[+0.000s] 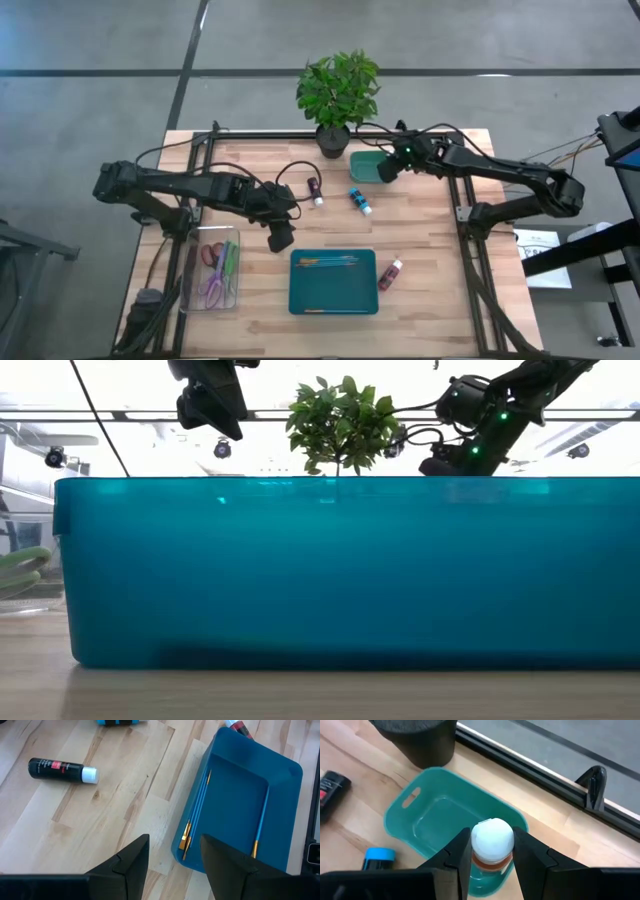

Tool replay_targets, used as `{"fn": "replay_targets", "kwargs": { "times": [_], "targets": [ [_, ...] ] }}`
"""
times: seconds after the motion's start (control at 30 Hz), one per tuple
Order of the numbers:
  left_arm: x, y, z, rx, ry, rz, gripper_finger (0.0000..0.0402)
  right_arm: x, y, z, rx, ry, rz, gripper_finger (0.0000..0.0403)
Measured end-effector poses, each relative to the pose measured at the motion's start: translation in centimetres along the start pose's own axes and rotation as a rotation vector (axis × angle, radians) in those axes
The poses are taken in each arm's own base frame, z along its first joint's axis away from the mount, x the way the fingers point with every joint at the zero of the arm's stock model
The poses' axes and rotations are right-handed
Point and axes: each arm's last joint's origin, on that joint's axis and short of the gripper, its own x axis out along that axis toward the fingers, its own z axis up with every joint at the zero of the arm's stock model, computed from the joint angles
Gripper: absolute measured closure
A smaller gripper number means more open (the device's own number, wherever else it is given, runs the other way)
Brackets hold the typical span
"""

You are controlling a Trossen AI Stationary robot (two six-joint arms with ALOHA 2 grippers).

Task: Pick & Place Paint Supplies
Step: Put the brown paint bottle into the green bin

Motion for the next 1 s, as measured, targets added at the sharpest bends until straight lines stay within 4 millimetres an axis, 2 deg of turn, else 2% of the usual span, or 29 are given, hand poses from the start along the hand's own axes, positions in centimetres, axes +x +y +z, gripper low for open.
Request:
{"fn": "replay_targets", "kwargs": {
  "times": [0.37, 0.67, 1.0],
  "targets": [
    [0.0, 0.0, 0.0, 0.000, -0.001, 0.003, 0.0218, -0.4, 0.4, -0.4, 0.008, 0.021, 0.018, 0.0296],
    [0.0, 0.0, 0.0, -0.007, 0.000, 0.001, 0.0218, -0.3, 0.3, 0.1, 0.031, -0.047, -0.013, 0.0296],
    [0.0, 0.0, 0.0, -0.008, 0.002, -0.004, 0.0218, 0.9, -0.3, -1.2, 0.145, -0.075, -0.030, 0.0296]
  ]
}}
